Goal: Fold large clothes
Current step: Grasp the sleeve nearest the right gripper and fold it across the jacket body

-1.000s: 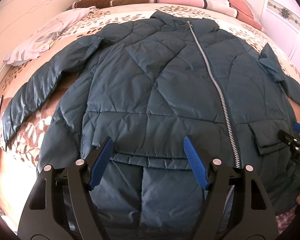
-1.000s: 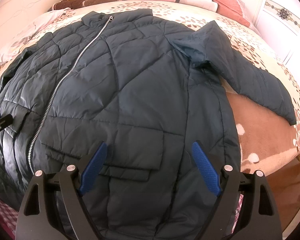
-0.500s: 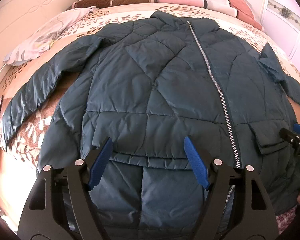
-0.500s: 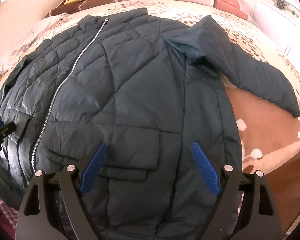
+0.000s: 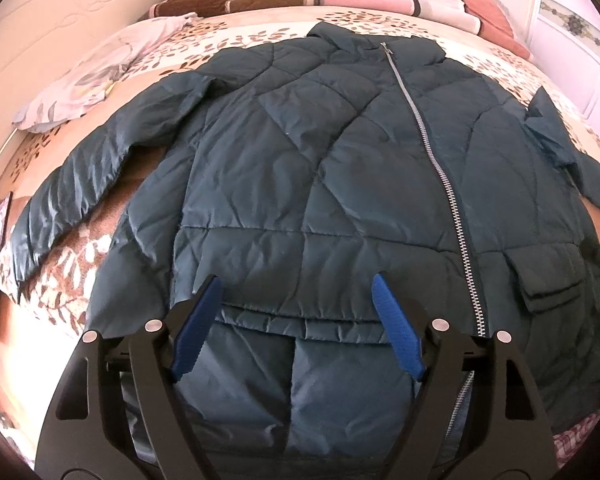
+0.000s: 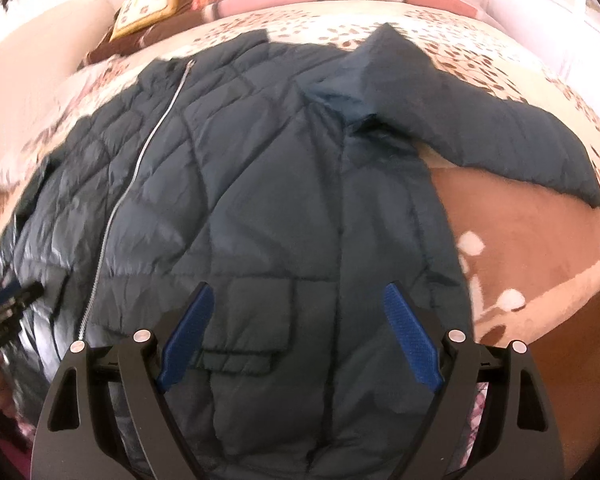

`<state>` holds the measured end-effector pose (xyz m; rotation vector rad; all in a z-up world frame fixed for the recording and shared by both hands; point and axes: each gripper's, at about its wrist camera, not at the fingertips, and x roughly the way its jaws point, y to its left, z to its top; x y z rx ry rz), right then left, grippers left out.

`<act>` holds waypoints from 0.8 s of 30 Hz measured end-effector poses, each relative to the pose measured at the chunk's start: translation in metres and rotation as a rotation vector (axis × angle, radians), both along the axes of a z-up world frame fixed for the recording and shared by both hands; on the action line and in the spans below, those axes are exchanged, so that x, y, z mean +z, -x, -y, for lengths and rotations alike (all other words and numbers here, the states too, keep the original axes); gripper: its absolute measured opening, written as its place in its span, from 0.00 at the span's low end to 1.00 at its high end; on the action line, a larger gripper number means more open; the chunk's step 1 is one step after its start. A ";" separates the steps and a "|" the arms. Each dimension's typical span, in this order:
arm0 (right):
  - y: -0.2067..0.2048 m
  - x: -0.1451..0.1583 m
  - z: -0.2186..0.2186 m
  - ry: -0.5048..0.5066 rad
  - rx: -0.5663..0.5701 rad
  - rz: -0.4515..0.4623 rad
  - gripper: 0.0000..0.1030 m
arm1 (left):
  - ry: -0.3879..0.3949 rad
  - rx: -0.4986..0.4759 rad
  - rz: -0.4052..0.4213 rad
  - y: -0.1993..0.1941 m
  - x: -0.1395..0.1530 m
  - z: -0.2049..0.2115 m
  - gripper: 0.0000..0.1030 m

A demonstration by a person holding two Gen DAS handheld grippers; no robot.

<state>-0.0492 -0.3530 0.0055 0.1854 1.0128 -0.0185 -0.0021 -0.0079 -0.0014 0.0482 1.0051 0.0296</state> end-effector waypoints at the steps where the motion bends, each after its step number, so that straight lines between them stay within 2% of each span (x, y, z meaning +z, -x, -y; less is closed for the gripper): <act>1: -0.001 0.002 0.007 -0.011 -0.021 0.002 0.81 | -0.003 -0.001 -0.001 -0.001 0.000 0.000 0.75; 7: -0.011 0.012 0.050 -0.015 -0.137 0.023 0.81 | -0.035 -0.018 -0.004 -0.005 0.002 0.003 0.75; 11: -0.021 0.015 0.090 0.035 -0.229 0.036 0.81 | -0.065 -0.029 -0.001 -0.009 0.006 0.007 0.75; 16: -0.031 0.013 0.143 0.086 -0.345 0.033 0.81 | -0.098 -0.043 0.002 -0.014 0.011 0.014 0.75; 24: -0.040 0.005 0.201 0.082 -0.459 0.022 0.81 | -0.131 -0.069 0.023 -0.031 0.025 0.031 0.75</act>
